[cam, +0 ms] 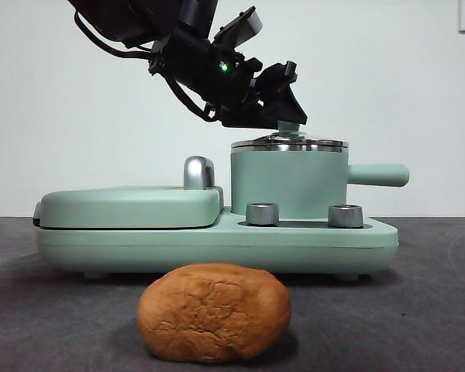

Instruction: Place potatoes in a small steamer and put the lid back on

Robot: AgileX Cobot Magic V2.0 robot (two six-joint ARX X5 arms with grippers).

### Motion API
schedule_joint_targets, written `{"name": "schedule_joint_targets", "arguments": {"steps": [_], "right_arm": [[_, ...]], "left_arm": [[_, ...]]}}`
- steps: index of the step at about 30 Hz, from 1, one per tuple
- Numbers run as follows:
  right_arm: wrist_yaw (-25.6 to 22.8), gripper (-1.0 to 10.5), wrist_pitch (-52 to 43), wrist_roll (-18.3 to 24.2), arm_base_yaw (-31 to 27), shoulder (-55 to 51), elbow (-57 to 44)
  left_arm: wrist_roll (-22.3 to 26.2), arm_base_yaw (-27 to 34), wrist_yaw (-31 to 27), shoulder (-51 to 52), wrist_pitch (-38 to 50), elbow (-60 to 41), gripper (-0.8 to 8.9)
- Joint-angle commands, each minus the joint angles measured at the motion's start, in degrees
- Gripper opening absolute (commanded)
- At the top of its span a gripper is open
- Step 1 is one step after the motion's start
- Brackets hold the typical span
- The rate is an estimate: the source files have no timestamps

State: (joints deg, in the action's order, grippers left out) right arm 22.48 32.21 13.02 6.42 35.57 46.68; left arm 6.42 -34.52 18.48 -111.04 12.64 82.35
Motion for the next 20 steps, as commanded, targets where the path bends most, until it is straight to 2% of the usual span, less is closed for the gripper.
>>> {"name": "schedule_joint_targets", "arguments": {"steps": [1,11,16,20], "right_arm": [[0.0,2.4,-0.4,-1.0,0.2,0.3,1.0],[0.0,2.4,-0.4,-1.2,0.2,0.3,1.0],[0.0,2.4,-0.4,-2.1,0.2,0.3,1.0],[0.0,2.4,-0.4,-2.1,0.2,0.3,1.0]], "left_arm": [[0.5,-0.4,-0.5,-1.4,0.7,1.6,2.50],[0.4,-0.4,-0.5,-1.4,0.7,1.6,2.41],[0.5,-0.4,-0.5,-1.4,0.6,1.6,0.83],[0.5,-0.4,-0.5,-1.4,0.3,1.6,0.73]]}}
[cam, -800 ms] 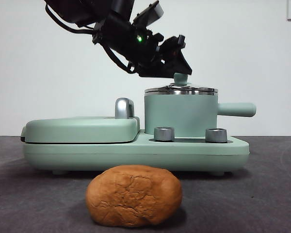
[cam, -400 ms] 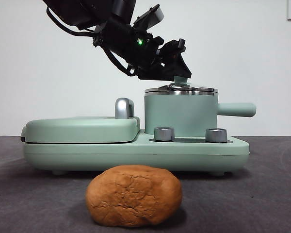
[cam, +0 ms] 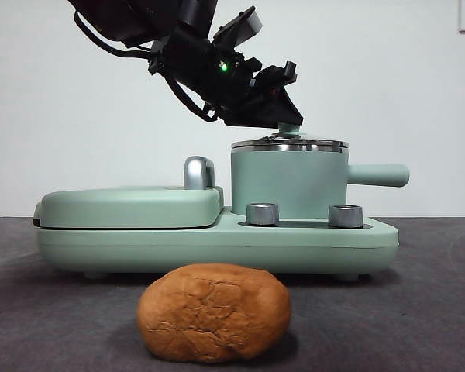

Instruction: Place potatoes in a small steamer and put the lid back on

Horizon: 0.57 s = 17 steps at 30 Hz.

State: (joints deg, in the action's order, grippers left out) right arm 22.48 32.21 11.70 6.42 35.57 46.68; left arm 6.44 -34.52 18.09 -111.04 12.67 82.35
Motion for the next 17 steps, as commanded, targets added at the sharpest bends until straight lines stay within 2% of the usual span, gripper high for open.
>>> {"name": "schedule_joint_targets", "arguments": {"steps": [1,2,17], "right_arm": [[0.0,2.4,-0.4,-0.8,0.2,0.3,1.0],[0.0,2.4,-0.4,-0.8,0.2,0.3,1.0],[0.0,2.4,-0.3,-0.8,0.2,0.3,1.0]], "left_arm": [[0.7,-0.4,-0.1,-1.4,0.2,1.6,0.46],[0.9,-0.4,-0.1,-1.4,0.0,1.6,0.02],[2.6,-0.4,-0.5,2.5,0.6,1.7,0.06]]}}
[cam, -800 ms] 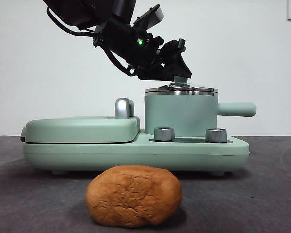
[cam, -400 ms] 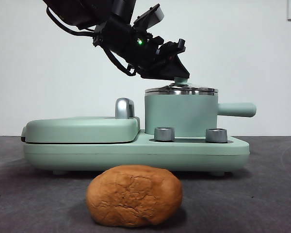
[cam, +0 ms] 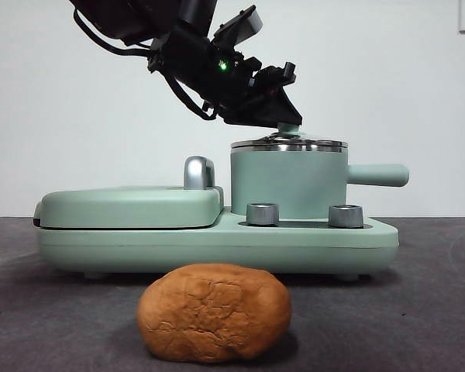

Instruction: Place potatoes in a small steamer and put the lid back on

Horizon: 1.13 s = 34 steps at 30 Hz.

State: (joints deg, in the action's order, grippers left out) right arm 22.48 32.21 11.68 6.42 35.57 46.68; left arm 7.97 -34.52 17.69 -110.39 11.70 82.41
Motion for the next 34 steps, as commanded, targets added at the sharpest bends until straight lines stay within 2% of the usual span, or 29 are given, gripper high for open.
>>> {"name": "schedule_joint_targets", "arguments": {"steps": [1,9,15,23,28,34], "right_arm": [[0.0,2.4,-0.3,-0.8,0.2,0.3,1.0],[0.0,2.4,-0.3,-0.8,0.2,0.3,1.0],[0.0,2.4,-0.4,-0.6,2.1,0.3,1.0],[0.0,2.4,-0.4,1.1,9.4,3.4,1.0],[0.0,2.4,-0.4,5.7,16.6,7.3,1.0],[0.0,2.5,-0.4,8.5,24.7,13.2,1.0]], "left_arm": [[1.3,-0.3,-0.1,2.5,1.6,1.7,0.06],[1.9,0.3,-0.1,7.2,1.0,1.7,0.05],[1.9,1.6,-0.1,12.3,-4.0,1.7,0.06],[-0.2,5.2,-1.4,18.3,-13.4,1.6,0.10],[-0.2,7.7,-1.4,21.2,-17.4,1.6,0.10],[-0.1,10.4,-1.4,23.6,-21.8,1.6,0.11]]}}
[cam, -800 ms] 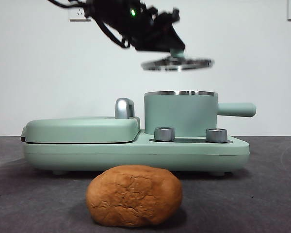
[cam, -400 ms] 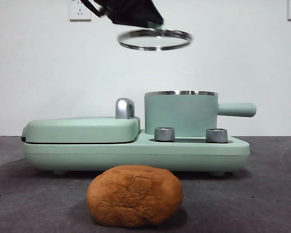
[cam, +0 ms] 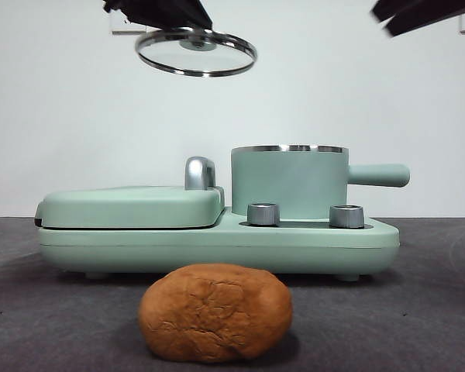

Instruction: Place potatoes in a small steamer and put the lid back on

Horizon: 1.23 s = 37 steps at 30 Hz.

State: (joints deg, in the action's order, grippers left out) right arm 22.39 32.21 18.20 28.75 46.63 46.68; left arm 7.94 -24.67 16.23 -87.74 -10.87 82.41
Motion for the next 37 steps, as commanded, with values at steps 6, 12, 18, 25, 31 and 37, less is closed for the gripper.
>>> {"name": "schedule_joint_targets", "arguments": {"steps": [6,12,18,25,31,37], "right_arm": [[-1.7,2.7,-0.5,2.0,8.9,8.5,1.0],[-3.3,2.8,-2.3,2.4,14.4,14.3,1.0],[-3.3,3.4,-6.4,2.4,18.1,19.5,1.0],[-3.4,3.4,-9.5,3.9,21.1,25.3,1.0],[-3.5,3.4,-9.5,5.1,23.0,30.4,1.0],[-7.7,3.4,-9.5,7.9,24.7,35.2,1.0]], "left_arm": [[0.4,2.4,0.0,4.0,-3.0,1.5,0.11],[0.9,4.1,0.1,7.3,-6.8,1.4,0.11],[2.1,5.1,0.1,9.2,-9.4,1.4,0.10],[2.1,5.2,0.1,9.5,-10.6,1.4,0.10],[2.1,5.2,0.1,9.5,-10.8,1.4,0.10],[2.1,5.2,0.1,9.5,-10.9,1.4,0.10]]}}
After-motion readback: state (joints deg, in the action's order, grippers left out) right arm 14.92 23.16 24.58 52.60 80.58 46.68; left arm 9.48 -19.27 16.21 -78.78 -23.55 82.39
